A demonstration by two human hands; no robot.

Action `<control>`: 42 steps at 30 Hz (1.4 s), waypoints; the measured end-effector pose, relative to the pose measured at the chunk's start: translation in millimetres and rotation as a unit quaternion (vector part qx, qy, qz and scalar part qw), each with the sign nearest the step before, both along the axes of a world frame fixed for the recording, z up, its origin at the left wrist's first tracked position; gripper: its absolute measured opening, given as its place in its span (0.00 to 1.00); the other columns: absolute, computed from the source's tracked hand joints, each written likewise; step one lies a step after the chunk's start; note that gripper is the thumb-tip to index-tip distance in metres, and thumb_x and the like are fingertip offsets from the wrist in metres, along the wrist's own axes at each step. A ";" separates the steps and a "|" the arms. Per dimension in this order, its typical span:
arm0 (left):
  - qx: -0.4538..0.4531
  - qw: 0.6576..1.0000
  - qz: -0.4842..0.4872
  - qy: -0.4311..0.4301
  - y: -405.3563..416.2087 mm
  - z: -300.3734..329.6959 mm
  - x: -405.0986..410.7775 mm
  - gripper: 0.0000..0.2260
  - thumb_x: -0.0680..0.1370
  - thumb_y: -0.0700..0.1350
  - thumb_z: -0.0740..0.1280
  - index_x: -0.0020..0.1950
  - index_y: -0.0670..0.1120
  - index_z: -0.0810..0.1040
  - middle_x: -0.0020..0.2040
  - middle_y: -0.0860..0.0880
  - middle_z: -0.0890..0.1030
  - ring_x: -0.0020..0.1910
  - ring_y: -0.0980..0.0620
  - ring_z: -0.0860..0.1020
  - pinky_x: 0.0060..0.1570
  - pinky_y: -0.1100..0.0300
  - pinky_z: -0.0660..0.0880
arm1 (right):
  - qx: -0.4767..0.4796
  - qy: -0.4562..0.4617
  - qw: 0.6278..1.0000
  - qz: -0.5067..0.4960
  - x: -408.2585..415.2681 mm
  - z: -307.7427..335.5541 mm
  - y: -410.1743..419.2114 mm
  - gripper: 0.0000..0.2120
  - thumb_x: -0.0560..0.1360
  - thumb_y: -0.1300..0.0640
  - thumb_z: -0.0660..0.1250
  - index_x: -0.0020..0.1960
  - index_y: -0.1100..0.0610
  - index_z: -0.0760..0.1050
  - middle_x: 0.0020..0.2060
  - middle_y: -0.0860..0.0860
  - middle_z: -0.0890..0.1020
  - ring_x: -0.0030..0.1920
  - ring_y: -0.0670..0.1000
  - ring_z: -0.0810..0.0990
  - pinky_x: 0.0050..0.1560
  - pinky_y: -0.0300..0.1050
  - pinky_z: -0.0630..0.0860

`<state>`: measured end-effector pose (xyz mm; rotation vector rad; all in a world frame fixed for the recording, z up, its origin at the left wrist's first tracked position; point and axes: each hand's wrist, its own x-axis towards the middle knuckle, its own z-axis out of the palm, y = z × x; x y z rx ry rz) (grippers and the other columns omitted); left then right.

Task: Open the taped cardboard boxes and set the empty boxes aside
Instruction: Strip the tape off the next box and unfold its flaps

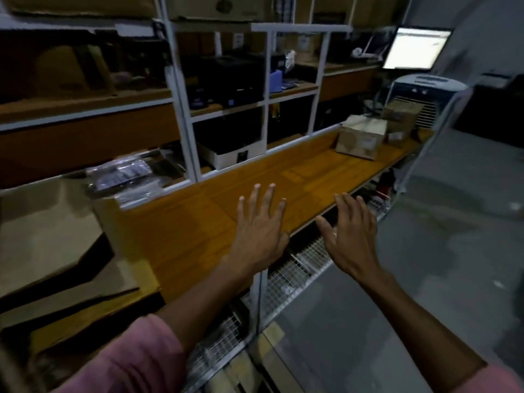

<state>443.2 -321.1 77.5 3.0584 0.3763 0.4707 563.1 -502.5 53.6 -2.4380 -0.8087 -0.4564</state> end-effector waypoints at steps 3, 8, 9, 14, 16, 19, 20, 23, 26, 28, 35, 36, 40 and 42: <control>-0.004 1.000 -0.013 -0.002 -6.4 -0.6 41.3 0.32 0.83 0.60 0.59 0.83 0.50 0.54 0.84 0.45 0.41 0.82 0.40 0.36 0.78 0.34 0.43 | 0.003 0.004 1.000 -0.017 39.3 0.2 -12.1 0.38 0.79 0.29 0.45 0.79 0.54 0.61 0.79 0.55 0.63 0.80 0.59 0.54 0.76 0.68 0.54; -0.002 1.000 -0.020 0.007 7.8 -13.9 107.3 0.32 0.82 0.61 0.59 0.82 0.51 0.54 0.84 0.45 0.43 0.82 0.40 0.37 0.77 0.33 0.46 | -0.003 0.023 1.000 -0.012 92.7 -11.7 2.5 0.36 0.80 0.30 0.47 0.78 0.53 0.61 0.79 0.54 0.62 0.80 0.58 0.53 0.77 0.69 0.51; -0.005 1.000 -0.019 0.009 12.9 -18.5 122.2 0.32 0.82 0.61 0.59 0.83 0.51 0.54 0.84 0.45 0.43 0.82 0.40 0.37 0.77 0.33 0.46 | -0.008 0.022 1.000 -0.009 104.7 -15.0 7.5 0.35 0.80 0.31 0.47 0.78 0.53 0.61 0.79 0.54 0.62 0.80 0.58 0.53 0.77 0.69 0.51; -0.019 0.999 -0.035 -0.006 40.1 -40.3 221.4 0.31 0.82 0.60 0.60 0.82 0.50 0.56 0.84 0.44 0.46 0.82 0.39 0.41 0.78 0.33 0.46 | -0.021 0.024 0.999 -0.020 191.1 -23.7 31.3 0.36 0.80 0.30 0.46 0.79 0.52 0.60 0.79 0.53 0.61 0.81 0.57 0.51 0.77 0.66 0.49; -0.026 0.999 -0.038 -0.003 52.3 -47.2 265.0 0.31 0.83 0.61 0.60 0.82 0.50 0.56 0.84 0.43 0.47 0.82 0.38 0.41 0.78 0.32 0.45 | -0.023 0.028 0.999 -0.033 227.7 -26.8 41.4 0.37 0.80 0.30 0.46 0.79 0.52 0.60 0.79 0.53 0.61 0.81 0.57 0.51 0.77 0.66 0.49; -0.032 0.998 -0.046 0.010 63.4 -54.2 313.1 0.31 0.83 0.61 0.59 0.82 0.50 0.55 0.84 0.44 0.46 0.82 0.38 0.41 0.78 0.33 0.45 | -0.037 0.032 0.998 -0.036 266.7 -29.7 52.3 0.36 0.80 0.31 0.47 0.79 0.52 0.60 0.79 0.53 0.61 0.80 0.57 0.51 0.78 0.65 0.48; -0.032 0.998 -0.050 0.008 65.8 -54.7 328.4 0.31 0.83 0.60 0.59 0.82 0.50 0.54 0.84 0.44 0.46 0.82 0.39 0.41 0.77 0.33 0.44 | -0.036 0.035 0.998 -0.039 280.2 -28.9 54.3 0.36 0.80 0.31 0.47 0.79 0.52 0.59 0.79 0.53 0.60 0.80 0.57 0.51 0.78 0.64 0.48; -0.041 0.997 -0.069 0.017 70.9 -54.4 374.4 0.31 0.83 0.61 0.58 0.82 0.50 0.54 0.84 0.44 0.46 0.82 0.39 0.41 0.77 0.33 0.45 | -0.039 0.035 0.997 -0.057 323.9 -26.2 55.4 0.36 0.80 0.31 0.47 0.79 0.52 0.59 0.79 0.53 0.61 0.80 0.57 0.53 0.77 0.65 0.50; -0.032 0.996 -0.078 0.016 77.7 -53.4 408.8 0.31 0.83 0.62 0.57 0.82 0.50 0.54 0.84 0.44 0.46 0.82 0.39 0.42 0.77 0.33 0.46 | -0.043 0.035 0.997 -0.060 355.6 -24.4 58.4 0.36 0.80 0.30 0.46 0.79 0.52 0.59 0.79 0.53 0.62 0.80 0.57 0.53 0.77 0.65 0.51; -0.033 0.997 -0.075 0.011 81.4 -53.1 434.0 0.31 0.83 0.62 0.57 0.83 0.50 0.53 0.84 0.44 0.46 0.82 0.39 0.42 0.76 0.33 0.45 | -0.037 0.037 0.997 -0.063 380.5 -22.1 62.4 0.36 0.80 0.31 0.46 0.79 0.52 0.59 0.79 0.52 0.61 0.80 0.56 0.53 0.77 0.64 0.51; -0.024 0.994 -0.100 0.035 61.9 -97.4 546.7 0.32 0.84 0.62 0.55 0.83 0.50 0.51 0.84 0.44 0.46 0.82 0.38 0.42 0.76 0.33 0.46 | -0.033 0.051 0.996 -0.059 491.8 -69.7 52.5 0.37 0.79 0.29 0.46 0.78 0.52 0.61 0.78 0.52 0.64 0.78 0.56 0.56 0.76 0.65 0.55; -0.024 0.994 -0.092 0.046 54.2 -109.9 579.7 0.31 0.84 0.62 0.55 0.83 0.50 0.51 0.84 0.44 0.45 0.82 0.38 0.41 0.76 0.33 0.46 | -0.034 0.057 0.996 -0.061 524.7 -82.7 47.0 0.37 0.79 0.29 0.46 0.78 0.52 0.61 0.78 0.52 0.64 0.78 0.56 0.57 0.75 0.65 0.55; 0.001 0.995 -0.089 0.039 45.6 -114.1 615.3 0.31 0.84 0.62 0.55 0.83 0.50 0.51 0.84 0.44 0.46 0.82 0.38 0.43 0.77 0.34 0.47 | -0.029 0.036 0.998 -0.050 564.0 -92.8 46.3 0.38 0.79 0.29 0.46 0.78 0.53 0.62 0.77 0.53 0.64 0.78 0.57 0.58 0.76 0.64 0.55; 0.000 0.994 -0.102 0.036 47.8 -116.0 631.5 0.32 0.84 0.61 0.56 0.83 0.50 0.51 0.84 0.44 0.46 0.82 0.39 0.42 0.77 0.34 0.45 | -0.027 0.027 0.998 -0.045 582.8 -98.6 48.9 0.39 0.79 0.28 0.45 0.78 0.54 0.61 0.77 0.54 0.64 0.78 0.58 0.59 0.75 0.65 0.57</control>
